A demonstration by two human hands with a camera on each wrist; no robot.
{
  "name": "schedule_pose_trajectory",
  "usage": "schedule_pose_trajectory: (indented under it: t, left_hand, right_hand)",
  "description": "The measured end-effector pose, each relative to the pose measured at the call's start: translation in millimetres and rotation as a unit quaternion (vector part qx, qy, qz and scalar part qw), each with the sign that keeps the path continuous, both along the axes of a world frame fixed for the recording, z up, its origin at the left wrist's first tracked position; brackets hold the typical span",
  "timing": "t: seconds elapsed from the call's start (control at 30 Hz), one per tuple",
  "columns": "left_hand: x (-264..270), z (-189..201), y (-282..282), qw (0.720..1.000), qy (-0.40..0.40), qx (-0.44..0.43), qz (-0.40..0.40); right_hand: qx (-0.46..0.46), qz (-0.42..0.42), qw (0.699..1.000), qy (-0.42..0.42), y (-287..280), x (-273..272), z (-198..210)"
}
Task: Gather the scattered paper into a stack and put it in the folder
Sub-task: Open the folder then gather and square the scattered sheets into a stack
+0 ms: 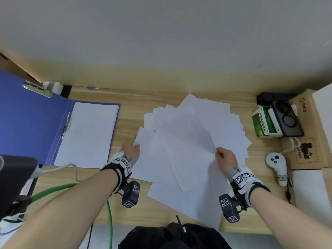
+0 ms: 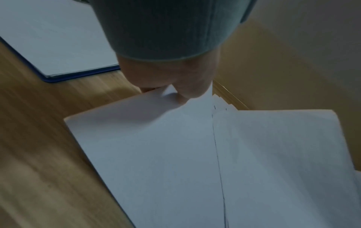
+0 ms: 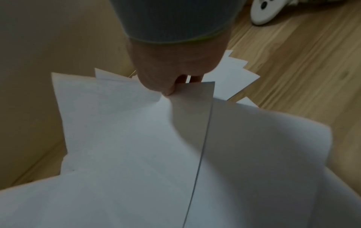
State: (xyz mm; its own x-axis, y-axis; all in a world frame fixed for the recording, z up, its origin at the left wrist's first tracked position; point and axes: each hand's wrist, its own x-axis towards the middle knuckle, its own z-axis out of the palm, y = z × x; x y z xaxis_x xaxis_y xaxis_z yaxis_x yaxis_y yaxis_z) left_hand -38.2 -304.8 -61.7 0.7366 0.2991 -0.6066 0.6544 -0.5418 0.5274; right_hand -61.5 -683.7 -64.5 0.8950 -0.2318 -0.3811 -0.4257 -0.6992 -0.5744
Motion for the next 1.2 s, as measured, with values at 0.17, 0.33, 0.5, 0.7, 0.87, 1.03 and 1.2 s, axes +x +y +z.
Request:
schedule_pose_trajectory:
  t: [0.17,0.33,0.5,0.7,0.87,1.03,1.2]
  left_hand:
    - [-6.9,1.2,-2.3,0.998,0.045,0.028,0.014]
    - [-15.1,10.7,-0.4,0.996,0.069,0.059,0.004]
    - [-16.1,3.4,-7.3,0.993,0.11,-0.009,0.046]
    - [-42.1,4.2,-24.3,0.952,0.089,-0.274,0.104]
    - [-47.6,4.8,-46.8,0.976,0.058,-0.197,-0.075]
    - [-54.0,9.9,-59.8,0.971,0.023,-0.192,-0.144]
    - [-51.8,17.5,-70.8,0.965,-0.001,-0.202,-0.168]
  right_hand:
    - [0.004,-0.011,1.0,-0.02,21.5,1.8,1.0]
    - [0.028,0.019,0.999,-0.002,28.7,-1.9,0.1]
    - [0.021,0.108,0.993,0.034,24.8,-11.3,-4.8]
    - [0.01,0.141,0.988,0.055,30.5,-21.4,-13.3]
    - [-0.011,0.145,0.987,0.061,38.6,-27.2,-12.0]
    - [-0.077,0.17,0.979,0.079,35.6,-29.3,-7.9]
    - [-0.119,0.143,0.974,0.129,30.0,-29.1,0.9]
